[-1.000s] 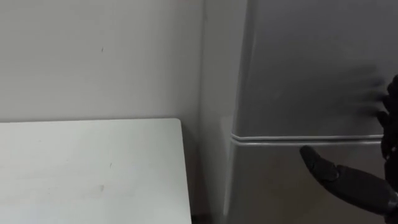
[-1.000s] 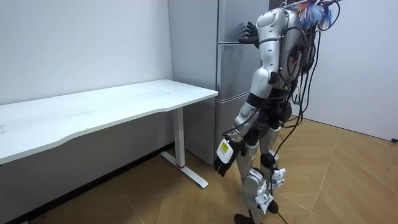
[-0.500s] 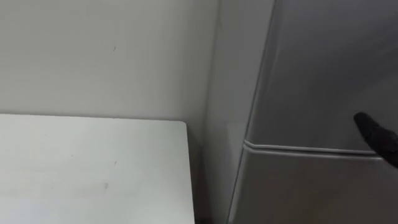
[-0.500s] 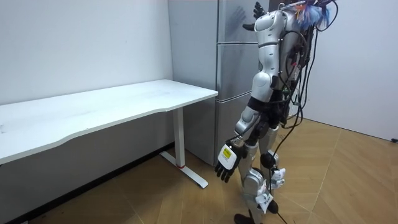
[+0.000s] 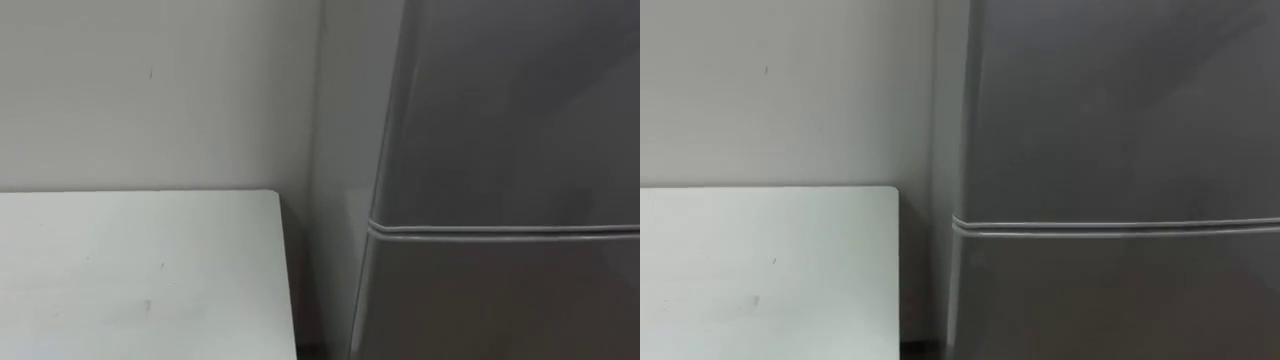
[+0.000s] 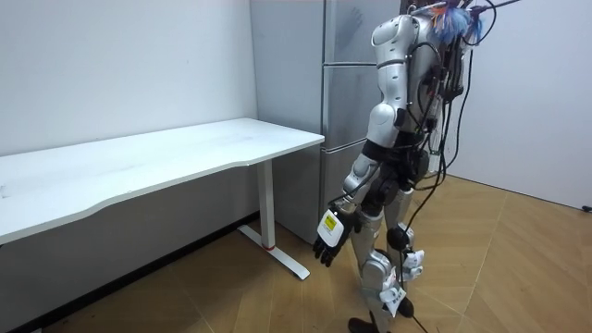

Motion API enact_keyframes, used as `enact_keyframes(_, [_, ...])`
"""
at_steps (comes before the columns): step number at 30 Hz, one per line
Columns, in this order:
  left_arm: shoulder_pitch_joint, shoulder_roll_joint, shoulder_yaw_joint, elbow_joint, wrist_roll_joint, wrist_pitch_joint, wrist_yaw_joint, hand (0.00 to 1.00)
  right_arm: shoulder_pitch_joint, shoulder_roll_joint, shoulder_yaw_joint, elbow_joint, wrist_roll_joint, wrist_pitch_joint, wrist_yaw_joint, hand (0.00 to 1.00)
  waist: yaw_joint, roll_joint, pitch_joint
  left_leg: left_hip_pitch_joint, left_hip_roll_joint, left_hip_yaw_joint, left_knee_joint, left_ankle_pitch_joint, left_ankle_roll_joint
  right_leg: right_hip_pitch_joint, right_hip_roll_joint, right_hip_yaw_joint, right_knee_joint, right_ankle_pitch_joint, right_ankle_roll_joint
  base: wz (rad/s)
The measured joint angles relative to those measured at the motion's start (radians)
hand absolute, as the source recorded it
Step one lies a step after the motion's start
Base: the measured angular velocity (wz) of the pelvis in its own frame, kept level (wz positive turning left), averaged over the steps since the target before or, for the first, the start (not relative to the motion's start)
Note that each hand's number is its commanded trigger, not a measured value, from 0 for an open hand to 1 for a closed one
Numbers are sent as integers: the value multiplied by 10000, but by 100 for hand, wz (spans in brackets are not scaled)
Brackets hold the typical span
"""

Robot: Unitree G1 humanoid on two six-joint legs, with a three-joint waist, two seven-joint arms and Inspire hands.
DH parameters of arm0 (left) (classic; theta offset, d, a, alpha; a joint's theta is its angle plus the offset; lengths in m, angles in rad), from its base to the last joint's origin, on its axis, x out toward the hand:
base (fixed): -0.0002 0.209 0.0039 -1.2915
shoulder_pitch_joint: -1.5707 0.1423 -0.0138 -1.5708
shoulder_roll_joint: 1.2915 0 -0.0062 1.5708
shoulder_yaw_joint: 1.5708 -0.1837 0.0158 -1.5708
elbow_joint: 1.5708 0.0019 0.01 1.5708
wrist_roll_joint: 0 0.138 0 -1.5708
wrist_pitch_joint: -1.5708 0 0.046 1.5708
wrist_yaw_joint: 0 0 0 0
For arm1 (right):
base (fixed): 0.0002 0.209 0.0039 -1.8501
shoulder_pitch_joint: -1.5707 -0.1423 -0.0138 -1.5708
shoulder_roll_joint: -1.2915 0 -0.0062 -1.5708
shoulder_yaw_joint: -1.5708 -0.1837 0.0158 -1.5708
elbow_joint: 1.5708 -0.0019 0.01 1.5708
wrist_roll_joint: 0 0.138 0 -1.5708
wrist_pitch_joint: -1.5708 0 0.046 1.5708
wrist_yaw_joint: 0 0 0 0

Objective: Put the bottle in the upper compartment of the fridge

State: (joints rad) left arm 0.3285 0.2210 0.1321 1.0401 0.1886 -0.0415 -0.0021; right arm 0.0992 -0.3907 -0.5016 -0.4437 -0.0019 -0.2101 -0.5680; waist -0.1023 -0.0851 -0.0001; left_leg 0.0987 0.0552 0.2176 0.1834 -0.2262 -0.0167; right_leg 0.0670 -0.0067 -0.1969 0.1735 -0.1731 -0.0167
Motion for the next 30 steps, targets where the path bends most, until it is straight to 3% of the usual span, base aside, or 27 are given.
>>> enact_keyframes(4, [-1, -14, 233, -12, -11, -2, 145, 0, 9, 1, -647, 456, 6, 47, -574, 0, -43, -110, -11, -4, 0, -7, 6, -1, 1, 12, 9, 10, 1, 2, -3, 0])
enact_keyframes(11, [0, -58, 216, -15, -5, -9, 197, 0, 203, 1, -1021, 1367, 921, 20, -993, 0, -73, -115, -14, -32, 7, 37, -12, -4, -2, -50, 14, 25, -12, 9, -10, 0])
enact_keyframes(16, [35, -109, 218, -23, 20, 5, 467, 0, 815, 145, -1028, 2304, 1561, 44, -1409, 0, -37, 35, -110, -65, 1, 42, -23, -1, -1, -143, -2, 66, 156, 8, -7, 0])
enact_keyframes(20, [41, -127, 211, -38, 5, 97, 581, 0, 931, 358, -967, 2711, 1677, 148, -1500, 0, 2, 184, -24, -16, -11, 135, -34, 0, 1, -108, -18, 126, 152, -9, 11, -6])
enact_keyframes(25, [21, -125, 211, -266, 4, 370, 600, 0, 1455, 565, -642, 3426, 2676, 388, -1571, 0, 3, 258, -8, 86, -4, 160, -63, -2, 0, -138, -30, 181, 151, -99, 2, -1])
enact_keyframes(30, [-28, -126, 202, -274, 1, 421, 599, 0, 1464, 883, -259, 4648, 3062, 379, -1573, 0, 1, 288, 9, 99, 1, 202, -81, -2, -3, -147, -3, 254, 158, -93, -12, -3])
